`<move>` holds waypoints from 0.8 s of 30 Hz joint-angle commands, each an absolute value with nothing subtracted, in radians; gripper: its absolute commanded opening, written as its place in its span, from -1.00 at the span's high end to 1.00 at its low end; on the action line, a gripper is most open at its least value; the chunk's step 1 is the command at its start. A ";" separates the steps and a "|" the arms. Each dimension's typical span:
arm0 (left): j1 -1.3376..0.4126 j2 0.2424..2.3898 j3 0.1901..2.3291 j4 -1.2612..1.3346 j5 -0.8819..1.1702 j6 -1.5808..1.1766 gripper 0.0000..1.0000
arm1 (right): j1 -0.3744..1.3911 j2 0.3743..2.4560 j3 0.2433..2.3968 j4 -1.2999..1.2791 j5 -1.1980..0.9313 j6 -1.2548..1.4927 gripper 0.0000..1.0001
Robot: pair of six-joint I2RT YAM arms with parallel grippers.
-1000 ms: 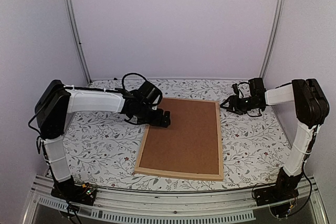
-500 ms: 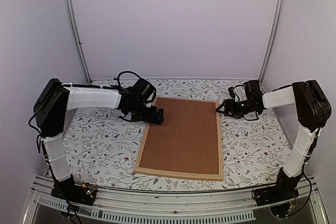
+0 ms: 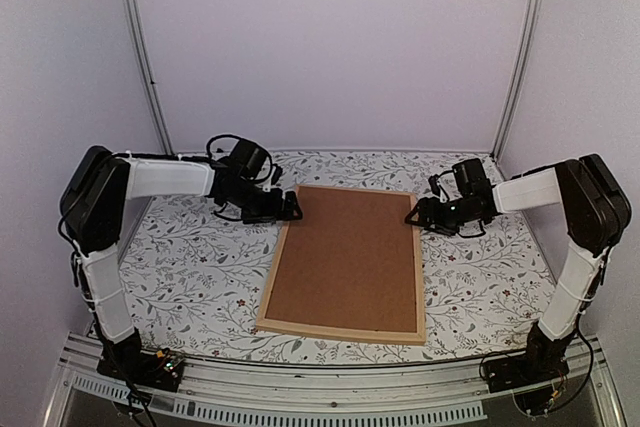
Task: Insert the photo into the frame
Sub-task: Rotate the photo frame at the center of the board.
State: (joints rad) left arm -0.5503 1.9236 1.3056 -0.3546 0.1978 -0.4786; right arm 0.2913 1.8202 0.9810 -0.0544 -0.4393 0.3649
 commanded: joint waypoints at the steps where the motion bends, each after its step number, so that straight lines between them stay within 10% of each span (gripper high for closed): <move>1: -0.545 1.969 1.285 -0.301 0.302 -0.488 -0.93 | 0.324 1.775 0.949 -0.055 -0.416 0.404 -0.51; 24: -0.590 1.939 1.158 -0.216 0.352 -0.573 -0.82 | 0.381 1.738 0.873 -0.032 -0.429 0.469 -0.53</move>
State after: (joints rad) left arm -0.5587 1.9697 1.2011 -0.2375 0.3119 -0.5442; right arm 0.3733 1.7401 0.8719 -0.0513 -0.4217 0.4568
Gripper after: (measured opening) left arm 0.912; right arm 0.762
